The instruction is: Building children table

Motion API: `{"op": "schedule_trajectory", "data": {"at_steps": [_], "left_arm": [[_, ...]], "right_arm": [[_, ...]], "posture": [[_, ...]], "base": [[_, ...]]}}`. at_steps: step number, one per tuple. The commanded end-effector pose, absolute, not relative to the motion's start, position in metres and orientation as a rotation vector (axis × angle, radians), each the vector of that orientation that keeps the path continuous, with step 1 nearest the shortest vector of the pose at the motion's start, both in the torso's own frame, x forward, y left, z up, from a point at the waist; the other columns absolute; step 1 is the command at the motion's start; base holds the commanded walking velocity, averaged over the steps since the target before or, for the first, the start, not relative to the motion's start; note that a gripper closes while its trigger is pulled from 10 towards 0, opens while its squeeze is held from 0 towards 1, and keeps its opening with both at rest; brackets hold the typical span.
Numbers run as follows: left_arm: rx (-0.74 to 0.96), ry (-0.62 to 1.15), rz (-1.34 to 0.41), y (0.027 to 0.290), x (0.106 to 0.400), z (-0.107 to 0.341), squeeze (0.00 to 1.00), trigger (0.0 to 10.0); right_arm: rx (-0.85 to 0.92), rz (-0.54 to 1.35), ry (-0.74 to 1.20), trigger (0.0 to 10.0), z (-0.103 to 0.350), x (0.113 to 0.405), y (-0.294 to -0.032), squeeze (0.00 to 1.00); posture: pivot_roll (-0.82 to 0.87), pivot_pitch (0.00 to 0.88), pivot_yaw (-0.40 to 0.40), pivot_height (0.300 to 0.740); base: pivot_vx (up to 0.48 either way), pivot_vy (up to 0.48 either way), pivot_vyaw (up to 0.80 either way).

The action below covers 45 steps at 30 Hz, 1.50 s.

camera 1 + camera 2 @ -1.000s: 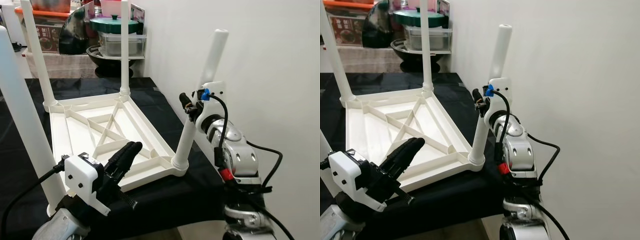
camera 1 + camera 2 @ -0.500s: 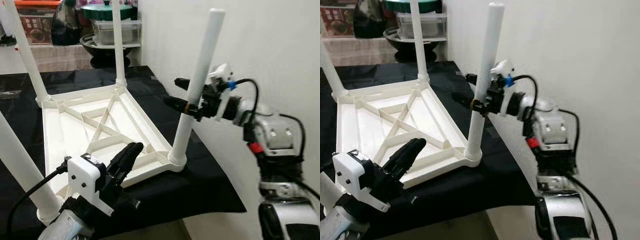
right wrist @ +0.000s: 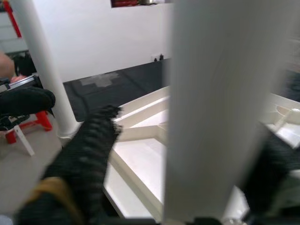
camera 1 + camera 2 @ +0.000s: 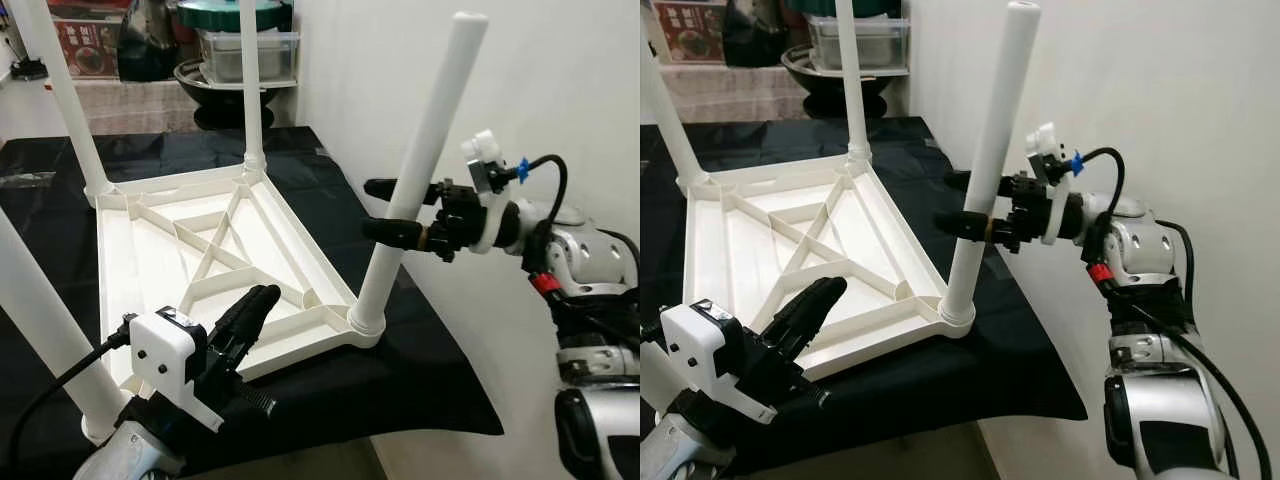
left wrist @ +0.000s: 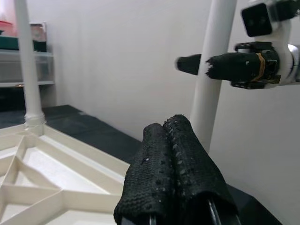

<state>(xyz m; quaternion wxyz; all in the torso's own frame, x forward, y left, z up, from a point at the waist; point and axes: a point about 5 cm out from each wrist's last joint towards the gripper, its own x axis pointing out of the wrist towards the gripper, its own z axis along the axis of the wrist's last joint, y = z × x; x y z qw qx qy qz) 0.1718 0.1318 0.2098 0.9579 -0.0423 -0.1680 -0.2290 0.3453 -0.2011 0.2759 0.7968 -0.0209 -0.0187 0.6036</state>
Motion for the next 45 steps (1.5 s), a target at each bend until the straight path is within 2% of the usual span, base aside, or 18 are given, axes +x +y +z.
{"op": "schedule_trajectory", "data": {"at_steps": [1, 13, 16, 17, 19, 20, 22, 23, 27, 33, 34, 35, 36, 39, 40, 41, 42, 45], "left_arm": [[-0.083, -0.341, -0.476, 0.131, 0.168, 0.212, 0.00, 10.0], [-0.083, -0.340, -0.472, 0.129, 0.167, 0.214, 0.00, 10.0], [-0.082, -0.340, -0.472, 0.130, 0.169, 0.214, 0.00, 10.0], [-0.080, -0.340, -0.474, 0.130, 0.169, 0.215, 0.00, 10.0], [-0.080, -0.340, -0.474, 0.130, 0.169, 0.215, 0.00, 10.0], [-0.077, -0.341, -0.476, 0.130, 0.169, 0.215, 0.00, 10.0], [-0.077, -0.341, -0.476, 0.130, 0.169, 0.215, 0.00, 10.0], [-0.071, -0.347, -0.472, 0.132, 0.171, 0.217, 0.00, 10.0], [-0.068, -0.370, -0.479, 0.131, 0.179, 0.220, 0.00, 10.0], [-0.068, -0.372, -0.480, 0.130, 0.182, 0.220, 0.00, 10.0], [-0.069, -0.373, -0.482, 0.129, 0.182, 0.220, 0.00, 10.0], [-0.069, -0.373, -0.482, 0.129, 0.182, 0.220, 0.00, 10.0], [-0.069, -0.374, -0.484, 0.129, 0.182, 0.220, 0.00, 10.0], [-0.072, -0.373, -0.489, 0.127, 0.182, 0.221, 0.00, 10.0], [-0.073, -0.371, -0.491, 0.126, 0.182, 0.221, 0.00, 10.0], [-0.073, -0.371, -0.491, 0.126, 0.182, 0.221, 0.00, 10.0], [-0.075, -0.370, -0.492, 0.126, 0.182, 0.221, 0.00, 10.0], [-0.077, -0.368, -0.493, 0.126, 0.182, 0.220, 0.00, 10.0]], "right_arm": [[-0.046, 1.290, -0.073, 0.2, 0.281, 0.345, -0.210, 0.00], [-0.058, 1.275, -0.047, 0.0, 0.269, 0.335, -0.222, 0.00], [-0.113, 1.048, 0.041, 0.0, 0.251, 0.342, -0.204, 0.00], [-0.164, 0.803, 0.144, 0.0, 0.233, 0.349, -0.192, 0.00], [-0.164, 0.803, 0.144, 0.0, 0.233, 0.349, -0.192, 0.00], [-0.186, 0.358, 0.135, 0.0, 0.224, 0.351, -0.194, 0.00], [-0.186, 0.358, 0.135, 0.0, 0.224, 0.351, -0.194, 0.00], [-0.159, 0.223, 0.172, 0.0, 0.200, 0.334, -0.173, 0.00], [-0.136, 0.295, 0.149, 0.0, 0.191, 0.314, -0.128, 0.00], [-0.115, 0.331, 0.128, 0.0, 0.201, 0.318, -0.117, 0.00], [-0.094, 0.367, 0.127, 2.9, 0.203, 0.317, -0.111, 0.00], [-0.094, 0.367, 0.127, 2.9, 0.203, 0.317, -0.111, 0.00], [-0.082, 0.369, 0.136, 10.0, 0.205, 0.315, -0.106, 0.00], [-0.005, 0.597, 0.097, 10.0, 0.220, 0.308, -0.089, 0.00], [0.011, 0.694, 0.074, 10.0, 0.227, 0.304, -0.083, 0.21], [0.011, 0.694, 0.074, 10.0, 0.227, 0.304, -0.083, 0.21], [0.033, 0.779, 0.051, 10.0, 0.236, 0.301, -0.085, 1.00], [-0.008, 0.898, 0.025, 10.0, 0.242, 0.295, -0.087, 1.00]], "posture": [[0.02, 0.055, -0.101, 0.740], [0.01, 0.057, -0.100, 0.740], [0.00, 0.054, -0.106, 0.740], [0.00, 0.054, -0.106, 0.740], [0.00, 0.054, -0.106, 0.740], [0.01, 0.055, -0.111, 0.740], [0.01, 0.055, -0.111, 0.740], [0.00, 0.045, -0.091, 0.740], [-0.01, 0.025, -0.102, 0.740], [-0.02, 0.017, -0.098, 0.740], [-0.02, 0.015, -0.099, 0.740], [-0.02, 0.015, -0.099, 0.740], [-0.02, 0.016, -0.099, 0.740], [-0.02, 0.016, -0.099, 0.740], [-0.02, 0.016, -0.099, 0.740], [-0.02, 0.016, -0.099, 0.740], [-0.02, 0.018, -0.101, 0.740], [-0.02, 0.021, -0.104, 0.740]], "base": [[0.000, 0.000, 0.00], [0.000, 0.000, 0.00], [0.000, 0.000, 0.00], [0.000, 0.000, 0.00], [0.000, 0.000, 0.00], [0.000, 0.000, 0.00], [0.000, 0.000, 0.00], [0.000, 0.000, 0.00], [0.000, 0.000, 0.00], [0.000, 0.000, 0.00], [0.000, 0.000, 0.00], [0.000, 0.000, 0.00], [0.000, 0.000, 0.00], [0.000, 0.000, 0.00], [0.000, 0.000, 0.00], [0.000, 0.000, 0.00], [0.000, 0.000, 0.00], [0.000, 0.000, 0.00]]}}
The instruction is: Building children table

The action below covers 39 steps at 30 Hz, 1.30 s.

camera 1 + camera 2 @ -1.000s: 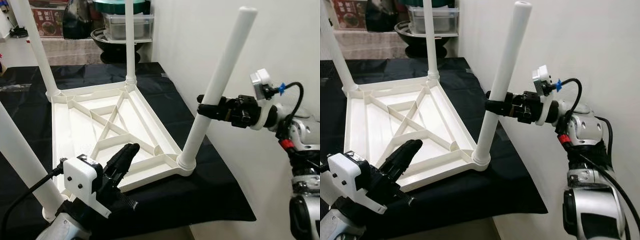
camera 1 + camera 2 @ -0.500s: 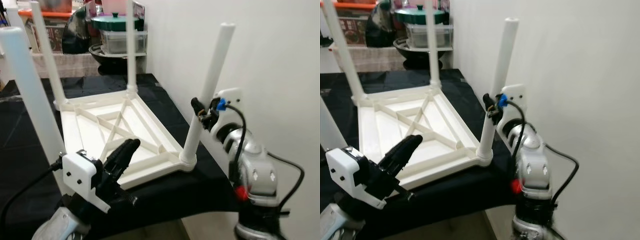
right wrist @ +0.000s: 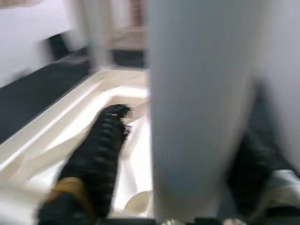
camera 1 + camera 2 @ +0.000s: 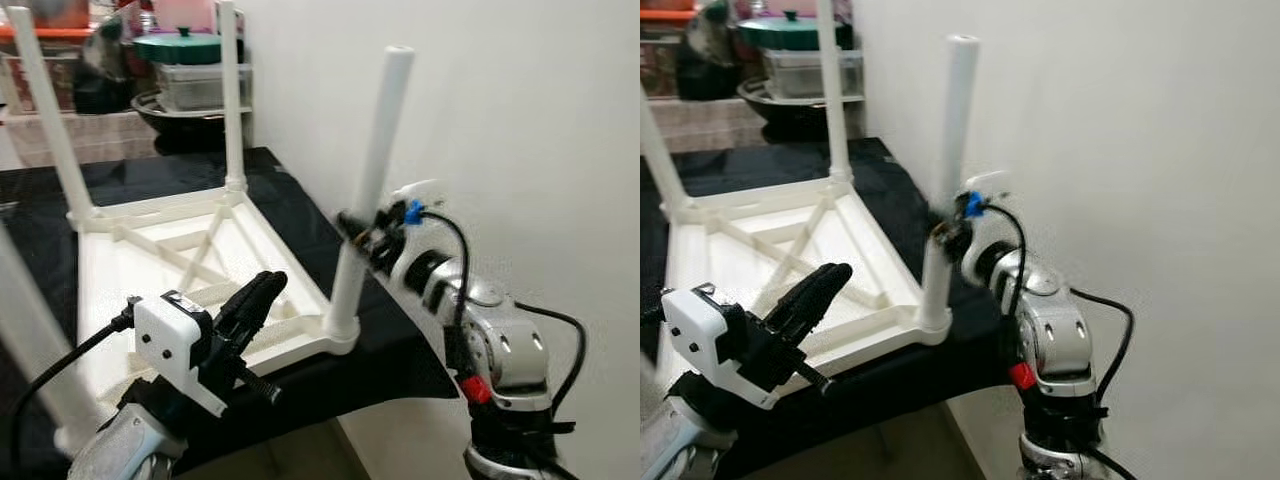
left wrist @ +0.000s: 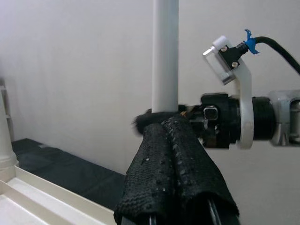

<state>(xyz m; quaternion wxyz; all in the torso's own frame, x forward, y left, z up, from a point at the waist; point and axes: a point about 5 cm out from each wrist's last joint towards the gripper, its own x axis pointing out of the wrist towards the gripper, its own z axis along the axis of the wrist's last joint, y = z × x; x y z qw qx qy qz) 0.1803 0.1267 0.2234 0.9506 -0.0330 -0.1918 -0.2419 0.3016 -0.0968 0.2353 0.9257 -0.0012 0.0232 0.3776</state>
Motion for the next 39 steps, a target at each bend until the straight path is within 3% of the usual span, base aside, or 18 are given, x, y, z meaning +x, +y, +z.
{"op": "schedule_trajectory", "data": {"at_steps": [1, 3, 5, 8, 14, 15, 20, 21, 34, 37, 38, 39], "left_arm": [[-0.077, -0.368, -0.493, 0.126, 0.182, 0.220, 0.00, 10.0], [-0.081, -0.363, -0.492, 0.126, 0.181, 0.219, 0.00, 10.0], [-0.081, -0.363, -0.492, 0.126, 0.181, 0.219, 0.00, 10.0], [-0.083, -0.358, -0.494, 0.126, 0.179, 0.218, 0.00, 10.0], [-0.082, -0.345, -0.494, 0.128, 0.175, 0.215, 0.00, 10.0], [-0.081, -0.341, -0.492, 0.128, 0.175, 0.215, 0.00, 10.0], [-0.080, -0.336, -0.490, 0.129, 0.174, 0.214, 0.00, 10.0], [-0.080, -0.335, -0.493, 0.129, 0.174, 0.214, 0.00, 10.0], [-0.085, -0.330, -0.503, 0.127, 0.173, 0.213, 0.00, 10.0], [-0.086, -0.331, -0.505, 0.126, 0.174, 0.213, 0.00, 10.0], [-0.087, -0.333, -0.507, 0.126, 0.174, 0.213, 0.00, 10.0], [-0.087, -0.333, -0.507, 0.126, 0.174, 0.213, 0.00, 10.0]], "right_arm": [[-0.008, 0.898, 0.025, 10.0, 0.242, 0.295, -0.087, 1.00], [-0.101, 1.073, -0.052, 10.0, 0.259, 0.297, -0.114, 1.00], [-0.101, 1.073, -0.052, 10.0, 0.259, 0.297, -0.114, 1.00], [-0.206, 1.171, -0.072, 10.0, 0.271, 0.303, -0.142, 1.00], [-0.182, 1.309, -0.051, 10.0, 0.282, 0.302, -0.162, 0.98], [-0.178, 1.343, -0.040, 10.0, 0.284, 0.301, -0.166, 0.00], [-0.171, 1.368, -0.037, 10.0, 0.285, 0.306, -0.172, 0.00], [-0.155, 1.391, -0.044, 0.0, 0.286, 0.307, -0.172, 0.00], [-0.113, 1.508, -0.067, 0.0, 0.286, 0.303, -0.175, 0.00], [-0.104, 1.480, -0.073, 0.0, 0.284, 0.304, -0.173, 0.00], [-0.080, 1.362, -0.057, 0.0, 0.276, 0.310, -0.170, 0.00], [-0.080, 1.362, -0.057, 0.0, 0.276, 0.310, -0.170, 0.00]], "posture": [[-0.02, 0.021, -0.104, 0.740], [-0.01, 0.025, -0.104, 0.740], [-0.01, 0.025, -0.104, 0.740], [0.00, 0.028, -0.103, 0.740], [0.00, 0.042, -0.106, 0.740], [0.00, 0.043, -0.107, 0.740], [0.00, 0.047, -0.103, 0.740], [0.01, 0.049, -0.102, 0.740], [-0.01, 0.047, -0.097, 0.740], [-0.01, 0.046, -0.096, 0.740], [-0.02, 0.043, -0.096, 0.740], [-0.02, 0.043, -0.096, 0.740]], "base": [[0.000, 0.000, 0.00], [0.000, 0.000, 0.00], [0.000, 0.000, 0.00], [0.000, 0.000, 0.00], [0.000, 0.000, 0.00], [0.000, 0.000, 0.00], [0.000, 0.000, 0.00], [0.000, 0.000, 0.00], [0.000, 0.000, 0.00], [0.000, 0.000, 0.00], [0.000, 0.000, 0.00], [0.000, 0.000, 0.00]]}}
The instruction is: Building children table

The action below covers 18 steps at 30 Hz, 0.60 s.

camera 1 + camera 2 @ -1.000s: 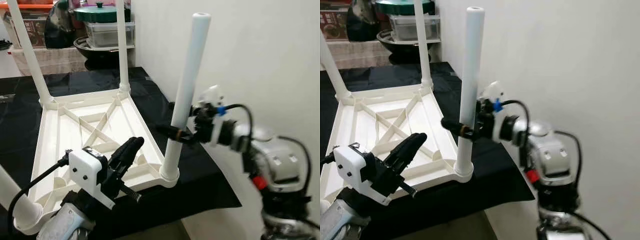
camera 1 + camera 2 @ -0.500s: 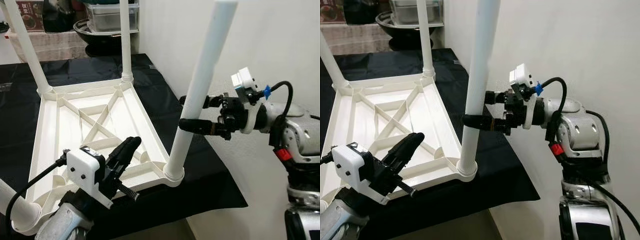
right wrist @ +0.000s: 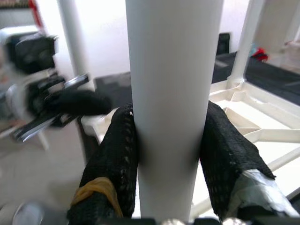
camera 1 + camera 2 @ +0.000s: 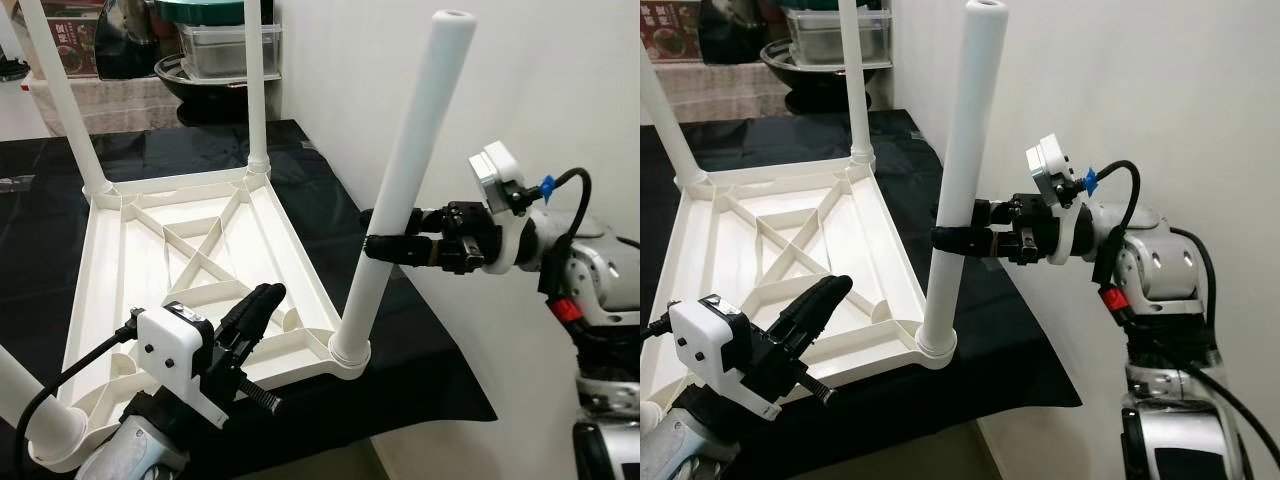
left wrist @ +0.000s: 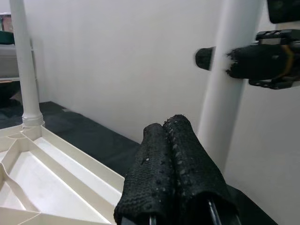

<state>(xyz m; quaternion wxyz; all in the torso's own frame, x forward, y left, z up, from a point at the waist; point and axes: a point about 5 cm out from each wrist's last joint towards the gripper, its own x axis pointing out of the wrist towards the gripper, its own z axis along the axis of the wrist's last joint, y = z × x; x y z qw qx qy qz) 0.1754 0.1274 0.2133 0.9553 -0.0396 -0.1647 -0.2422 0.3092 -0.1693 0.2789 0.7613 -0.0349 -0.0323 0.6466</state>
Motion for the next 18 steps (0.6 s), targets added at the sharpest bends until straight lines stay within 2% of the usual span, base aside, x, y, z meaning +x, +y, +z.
{"op": "schedule_trajectory", "data": {"at_steps": [1, 2, 3, 4, 5, 7, 8, 9, 10, 11, 13, 18], "left_arm": [[-0.087, -0.335, -0.509, 0.126, 0.175, 0.214, 0.00, 10.0], [-0.087, -0.335, -0.509, 0.126, 0.175, 0.214, 0.00, 10.0], [-0.087, -0.336, -0.509, 0.126, 0.176, 0.214, 0.00, 10.0], [-0.087, -0.336, -0.509, 0.126, 0.176, 0.214, 0.00, 10.0], [-0.088, -0.342, -0.508, 0.126, 0.178, 0.215, 0.00, 10.0], [-0.088, -0.342, -0.508, 0.126, 0.178, 0.215, 0.00, 10.0], [-0.091, -0.347, -0.506, 0.126, 0.180, 0.216, 0.00, 10.0], [-0.091, -0.347, -0.506, 0.126, 0.180, 0.216, 0.00, 10.0], [-0.096, -0.354, -0.508, 0.125, 0.182, 0.217, 0.00, 10.0], [-0.096, -0.354, -0.508, 0.125, 0.182, 0.217, 0.00, 10.0], [-0.101, -0.362, -0.509, 0.123, 0.184, 0.218, 0.00, 10.0], [-0.101, -0.366, -0.508, 0.123, 0.185, 0.218, 0.00, 10.0]], "right_arm": [[-0.095, 1.032, 0.006, 0.0, 0.259, 0.327, -0.164, 0.00], [-0.095, 1.032, 0.006, 0.0, 0.259, 0.327, -0.164, 0.00], [-0.075, 0.503, 0.075, 0.0, 0.235, 0.339, -0.170, 0.00], [-0.075, 0.503, 0.075, 0.0, 0.235, 0.339, -0.170, 0.00], [-0.106, 0.269, 0.124, 0.0, 0.211, 0.329, -0.161, 0.00], [-0.106, 0.269, 0.124, 0.0, 0.211, 0.329, -0.161, 0.00], [-0.146, 0.194, 0.153, 0.0, 0.196, 0.319, -0.147, 0.00], [-0.146, 0.194, 0.153, 0.0, 0.196, 0.319, -0.147, 0.00], [-0.163, 0.238, 0.160, 0.0, 0.190, 0.316, -0.129, 0.00], [-0.163, 0.238, 0.160, 0.0, 0.190, 0.316, -0.129, 0.00], [-0.179, 0.344, 0.156, 0.0, 0.188, 0.318, -0.108, 0.00], [-0.167, 0.396, 0.139, 0.0, 0.197, 0.323, -0.098, 0.00]], "posture": [[-0.02, 0.040, -0.100, 0.740], [-0.02, 0.040, -0.100, 0.740], [-0.03, 0.036, -0.098, 0.740], [-0.03, 0.036, -0.098, 0.740], [-0.02, 0.037, -0.098, 0.740], [-0.02, 0.037, -0.098, 0.740], [-0.04, 0.028, -0.085, 0.740], [-0.04, 0.028, -0.085, 0.740], [-0.04, 0.014, -0.095, 0.740], [-0.04, 0.014, -0.095, 0.740], [-0.04, 0.012, -0.096, 0.740], [-0.03, 0.007, -0.103, 0.740]], "base": [[0.000, 0.000, 0.00], [0.000, 0.000, 0.00], [0.000, 0.000, 0.00], [0.000, 0.000, 0.00], [0.000, 0.000, 0.00], [0.000, 0.000, 0.00], [0.000, 0.000, 0.00], [0.000, 0.000, 0.00], [0.000, 0.000, 0.00], [0.000, 0.000, 0.00], [0.000, 0.000, 0.00], [0.000, 0.000, 0.00]]}}
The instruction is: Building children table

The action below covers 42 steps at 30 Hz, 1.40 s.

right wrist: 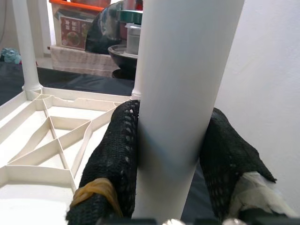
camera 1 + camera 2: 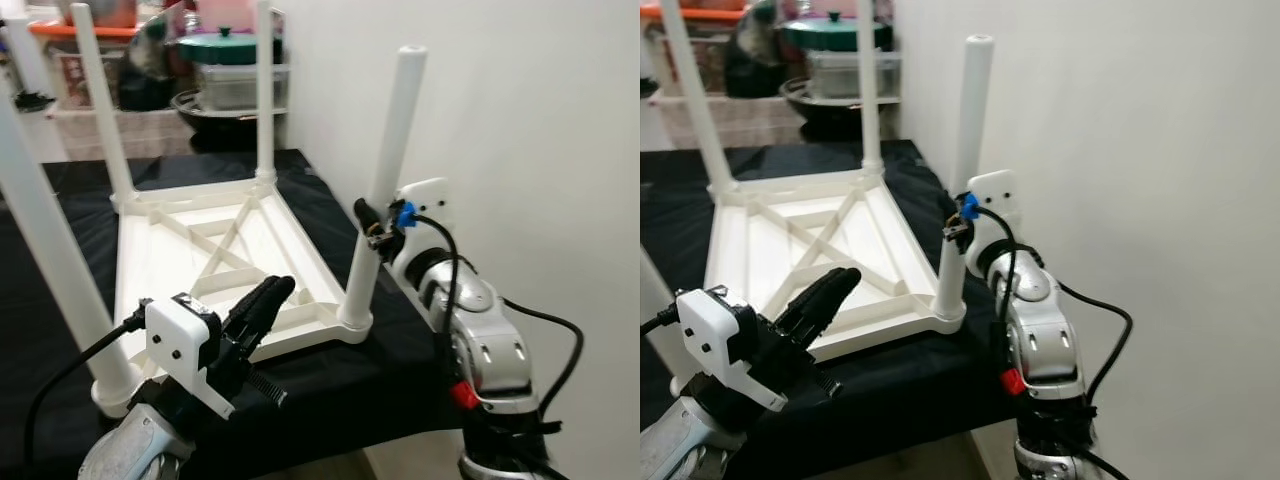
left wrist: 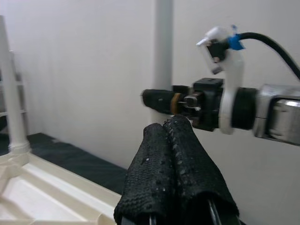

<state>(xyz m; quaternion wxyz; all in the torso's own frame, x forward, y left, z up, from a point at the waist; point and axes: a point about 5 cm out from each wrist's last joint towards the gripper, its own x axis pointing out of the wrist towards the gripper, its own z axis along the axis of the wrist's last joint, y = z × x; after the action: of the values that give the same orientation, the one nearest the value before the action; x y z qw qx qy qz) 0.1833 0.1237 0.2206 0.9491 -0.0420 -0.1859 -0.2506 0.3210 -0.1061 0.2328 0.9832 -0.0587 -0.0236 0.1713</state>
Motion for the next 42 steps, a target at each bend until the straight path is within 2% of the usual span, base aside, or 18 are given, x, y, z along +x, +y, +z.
{"op": "schedule_trajectory", "data": {"at_steps": [1, 2, 3, 4, 10, 11, 12, 14, 15, 16, 18, 26, 27, 30, 31, 32, 33, 42], "left_arm": [[-0.101, -0.366, -0.508, 0.123, 0.185, 0.218, 0.00, 10.0], [-0.101, -0.366, -0.508, 0.123, 0.185, 0.218, 0.00, 10.0], [-0.101, -0.367, -0.507, 0.123, 0.185, 0.218, 0.00, 10.0], [-0.101, -0.367, -0.507, 0.123, 0.185, 0.219, 0.00, 10.0], [-0.100, -0.367, -0.508, 0.122, 0.185, 0.219, 0.00, 10.0], [-0.101, -0.365, -0.510, 0.122, 0.184, 0.219, 0.00, 10.0], [-0.101, -0.365, -0.510, 0.122, 0.184, 0.219, 0.00, 10.0], [-0.104, -0.358, -0.514, 0.122, 0.183, 0.218, 0.00, 10.0], [-0.104, -0.358, -0.514, 0.122, 0.183, 0.218, 0.00, 10.0], [-0.104, -0.355, -0.514, 0.122, 0.182, 0.218, 0.00, 10.0], [-0.103, -0.351, -0.512, 0.123, 0.181, 0.217, 0.00, 10.0], [-0.101, -0.341, -0.509, 0.125, 0.178, 0.214, 0.00, 10.0], [-0.100, -0.339, -0.509, 0.125, 0.178, 0.214, 0.00, 10.0], [-0.099, -0.337, -0.510, 0.125, 0.177, 0.214, 0.00, 10.0], [-0.099, -0.336, -0.510, 0.125, 0.177, 0.214, 0.00, 10.0], [-0.098, -0.336, -0.509, 0.125, 0.177, 0.214, 0.00, 10.0], [-0.098, -0.336, -0.509, 0.125, 0.176, 0.214, 0.00, 10.0], [-0.100, -0.335, -0.507, 0.125, 0.176, 0.215, 0.00, 10.0]], "right_arm": [[-0.167, 0.396, 0.139, 0.0, 0.197, 0.323, -0.098, 0.00], [-0.167, 0.396, 0.139, 0.0, 0.197, 0.323, -0.098, 0.00], [-0.172, 0.429, 0.144, 8.1, 0.201, 0.323, -0.095, 0.00], [-0.173, 0.487, 0.147, 10.0, 0.205, 0.323, -0.092, 0.00], [-0.165, 0.509, 0.143, 10.0, 0.209, 0.322, -0.089, 0.00], [-0.146, 0.605, 0.107, 10.0, 0.220, 0.320, -0.085, 1.00], [-0.146, 0.605, 0.107, 10.0, 0.220, 0.320, -0.085, 1.00], [-0.102, 0.889, -0.077, 10.0, 0.253, 0.315, -0.094, 1.00], [-0.102, 0.889, -0.077, 10.0, 0.253, 0.315, -0.094, 1.00], [-0.118, 1.076, -0.120, 10.0, 0.260, 0.304, -0.101, 1.00], [-0.146, 1.256, -0.118, 10.0, 0.263, 0.293, -0.110, 1.00], [-0.172, 1.311, -0.116, 10.0, 0.278, 0.312, -0.128, 1.00], [-0.185, 1.294, -0.131, 10.0, 0.282, 0.318, -0.128, 0.00], [-0.190, 1.292, -0.163, 10.0, 0.289, 0.324, -0.127, 0.00], [-0.189, 1.300, -0.174, 8.3, 0.291, 0.325, -0.128, 0.00], [-0.177, 1.316, -0.183, 2.2, 0.294, 0.325, -0.128, 0.00], [-0.169, 1.341, -0.182, 0.0, 0.294, 0.324, -0.131, 0.00], [-0.151, 1.442, -0.136, 0.0, 0.290, 0.316, -0.146, 0.00]], "posture": [[-0.03, 0.007, -0.103, 0.740], [-0.03, 0.007, -0.103, 0.740], [-0.03, 0.009, -0.101, 0.740], [-0.04, 0.011, -0.099, 0.740], [-0.03, 0.015, -0.098, 0.740], [-0.04, 0.017, -0.097, 0.740], [-0.04, 0.017, -0.097, 0.740], [-0.02, 0.024, -0.100, 0.740], [-0.02, 0.024, -0.100, 0.740], [-0.02, 0.028, -0.103, 0.740], [-0.01, 0.030, -0.101, 0.740], [0.00, 0.032, -0.103, 0.740], [0.00, 0.035, -0.103, 0.740], [0.00, 0.036, -0.103, 0.740], [0.00, 0.036, -0.103, 0.740], [0.01, 0.039, -0.104, 0.740], [0.01, 0.040, -0.104, 0.740], [0.00, 0.046, -0.100, 0.740]], "base": [[0.000, 0.000, 0.00], [0.000, 0.000, 0.00], [0.000, 0.000, 0.00], [0.000, 0.000, 0.00], [0.000, 0.000, 0.00], [0.000, 0.000, 0.00], [0.000, 0.000, 0.00], [0.000, 0.000, 0.00], [0.000, 0.000, 0.00], [0.000, 0.000, 0.00], [0.000, 0.000, 0.00], [0.000, 0.000, 0.00], [0.000, 0.000, 0.00], [0.000, 0.000, 0.00], [0.000, 0.000, 0.00], [0.000, 0.000, 0.00], [0.000, 0.000, 0.00], [0.000, 0.000, 0.00]]}}
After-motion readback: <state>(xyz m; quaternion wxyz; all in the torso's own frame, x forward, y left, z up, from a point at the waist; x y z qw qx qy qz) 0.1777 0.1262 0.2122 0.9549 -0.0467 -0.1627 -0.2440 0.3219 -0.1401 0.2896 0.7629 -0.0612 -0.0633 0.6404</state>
